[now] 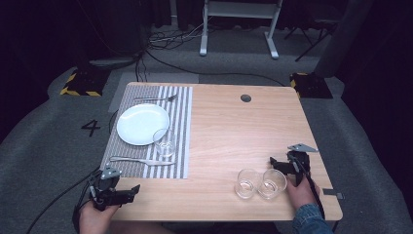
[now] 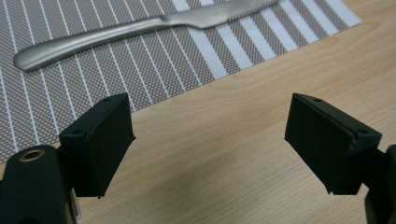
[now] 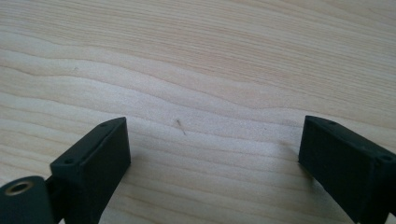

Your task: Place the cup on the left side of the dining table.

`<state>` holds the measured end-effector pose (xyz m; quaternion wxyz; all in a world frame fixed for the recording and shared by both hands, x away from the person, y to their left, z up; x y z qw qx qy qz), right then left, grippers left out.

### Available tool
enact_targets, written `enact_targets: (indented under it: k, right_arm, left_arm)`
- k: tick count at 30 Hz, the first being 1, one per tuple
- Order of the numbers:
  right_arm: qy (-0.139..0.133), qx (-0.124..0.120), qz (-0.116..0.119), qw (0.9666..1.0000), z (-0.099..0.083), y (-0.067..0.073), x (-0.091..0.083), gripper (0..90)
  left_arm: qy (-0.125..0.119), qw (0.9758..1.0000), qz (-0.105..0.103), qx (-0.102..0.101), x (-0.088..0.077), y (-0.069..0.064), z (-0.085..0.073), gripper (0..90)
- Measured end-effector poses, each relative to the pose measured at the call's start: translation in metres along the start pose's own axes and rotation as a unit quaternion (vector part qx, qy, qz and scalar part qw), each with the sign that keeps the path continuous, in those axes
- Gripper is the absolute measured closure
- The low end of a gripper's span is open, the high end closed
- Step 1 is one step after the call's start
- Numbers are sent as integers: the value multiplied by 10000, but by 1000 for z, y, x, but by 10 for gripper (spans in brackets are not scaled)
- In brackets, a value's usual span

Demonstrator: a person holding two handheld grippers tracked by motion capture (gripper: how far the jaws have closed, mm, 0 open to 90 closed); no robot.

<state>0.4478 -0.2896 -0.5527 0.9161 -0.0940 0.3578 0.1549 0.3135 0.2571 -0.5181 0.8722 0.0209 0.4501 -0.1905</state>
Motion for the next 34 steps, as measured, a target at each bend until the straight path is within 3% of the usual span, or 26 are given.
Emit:
enact_targets:
  k: [7, 14, 19, 24, 30, 34]
  right_arm:
    - [0, -1, -1, 10000, 0, 0, 0, 90]
    - [0, -1, -1, 10000, 0, 0, 0, 89]
    - [0, -1, -1, 10000, 0, 0, 0, 90]
    - [0, -1, -1, 10000, 0, 0, 0, 89]
    - [-1, 0, -2, 10000, 0, 0, 0, 90]
    - [0, -1, -2, 10000, 0, 0, 0, 89]
  left_arm:
    - [274, 9995, 22, -129, 13, 7, -10, 156]
    - [538, 9981, 250, -141, 22, 8, -16, 150]
    - [369, 9984, 419, -60, 24, 12, -17, 148]
    - [-109, 9993, 352, 42, 30, 15, -18, 81]
    - [-661, 9974, 254, 113, 36, 17, -20, 0]
    - [-668, 9974, 243, 120, 36, 17, -21, 3]
Point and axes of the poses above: each handheld gripper's, and its own axes: x roughly forward along the jaws, z roughly out of its top, y roughly to its left, the point moved 7 cm from there along x, roughly forward along the jaws, and after that the axes turned 4 degrees about -x, right-handed, at the moved point
